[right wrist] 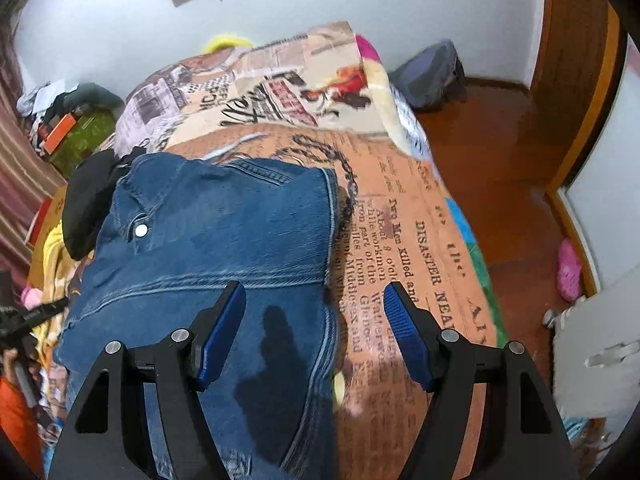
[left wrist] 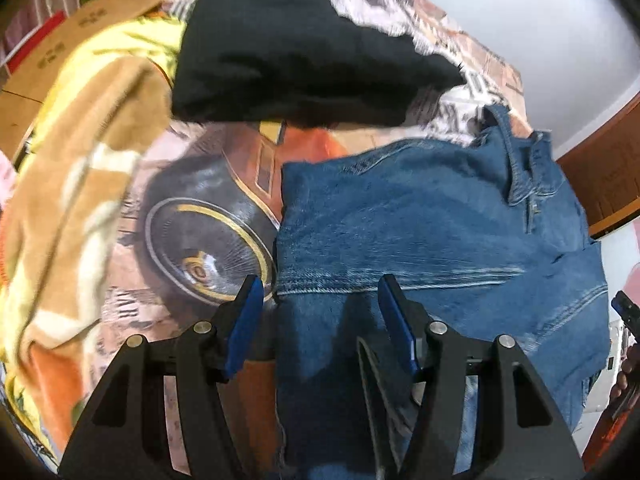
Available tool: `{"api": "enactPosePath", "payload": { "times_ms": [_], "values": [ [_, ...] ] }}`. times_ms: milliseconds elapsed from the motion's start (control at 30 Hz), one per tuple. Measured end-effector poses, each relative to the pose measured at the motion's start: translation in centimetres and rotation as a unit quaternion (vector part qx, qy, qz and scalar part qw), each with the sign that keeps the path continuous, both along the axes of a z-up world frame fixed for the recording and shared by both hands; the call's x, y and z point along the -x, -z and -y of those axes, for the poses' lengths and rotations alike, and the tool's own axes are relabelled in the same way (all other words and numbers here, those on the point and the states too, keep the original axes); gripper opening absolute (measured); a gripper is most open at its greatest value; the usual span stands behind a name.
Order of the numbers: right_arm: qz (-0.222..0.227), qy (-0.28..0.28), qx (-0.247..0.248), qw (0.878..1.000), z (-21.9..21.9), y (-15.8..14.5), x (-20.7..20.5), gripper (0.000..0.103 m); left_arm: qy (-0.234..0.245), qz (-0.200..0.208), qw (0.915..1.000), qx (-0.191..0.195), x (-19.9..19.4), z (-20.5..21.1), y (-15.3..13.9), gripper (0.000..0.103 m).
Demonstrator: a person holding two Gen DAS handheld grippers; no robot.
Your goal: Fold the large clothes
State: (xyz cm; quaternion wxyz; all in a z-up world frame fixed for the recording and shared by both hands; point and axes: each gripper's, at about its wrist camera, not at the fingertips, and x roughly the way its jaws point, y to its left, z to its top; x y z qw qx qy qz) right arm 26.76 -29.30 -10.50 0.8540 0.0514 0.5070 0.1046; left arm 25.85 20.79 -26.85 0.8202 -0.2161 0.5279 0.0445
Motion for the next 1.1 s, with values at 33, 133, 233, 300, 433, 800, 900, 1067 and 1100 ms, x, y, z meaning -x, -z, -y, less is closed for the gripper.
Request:
{"api": "enactPosePath", "payload": {
  "times_ms": [33,133,233,300,433,800,900,1067,1100],
  "values": [
    [-0.009,0.002,-0.008,1.0,0.2,0.4,-0.4,0.068,0.001,-0.005,1.0,0.008,-0.3,-0.1,0.6,0.059],
    [-0.037,-0.002,-0.033,0.999,0.2,1.9,-2.1,0.068,-0.004,-0.008,0.999,0.043,-0.9,-0.6,2.1,0.059],
    [-0.045,-0.008,-0.042,0.998,-0.1,2.6,-3.2,0.068,-0.015,-0.004,0.996,0.088,-1.5,-1.5,3.2,0.059],
    [-0.051,-0.013,-0.051,0.997,-0.3,3.0,-4.3,0.068,-0.014,-0.006,0.9932,0.116,-2.0,-2.1,4.0,0.059],
    [-0.071,-0.02,-0.07,0.995,-0.6,4.1,-6.4,0.068,-0.013,0.001,0.9889,0.148,-2.9,-2.5,4.6,0.06],
    [-0.057,-0.011,-0.054,0.997,-2.4,3.7,-6.2,0.014,-0.003,0.012,0.9946,0.103,-3.7,-1.7,2.9,0.009],
    [-0.037,-0.015,-0.06,0.997,-2.4,2.2,-5.3,0.01,0.014,0.032,0.9985,0.042,-3.3,-0.4,0.3,0.006],
    [0.025,-0.038,-0.061,0.997,-3.3,-2.8,-4.0,0.008,0.039,0.094,0.9948,-0.009,-2.7,1.6,-7.2,0.005],
    [0.038,-0.049,-0.061,0.996,-3.6,-4.1,-3.8,0.008,0.046,0.111,0.9926,-0.018,-2.5,2.0,-8.9,0.005]
  ]
}}
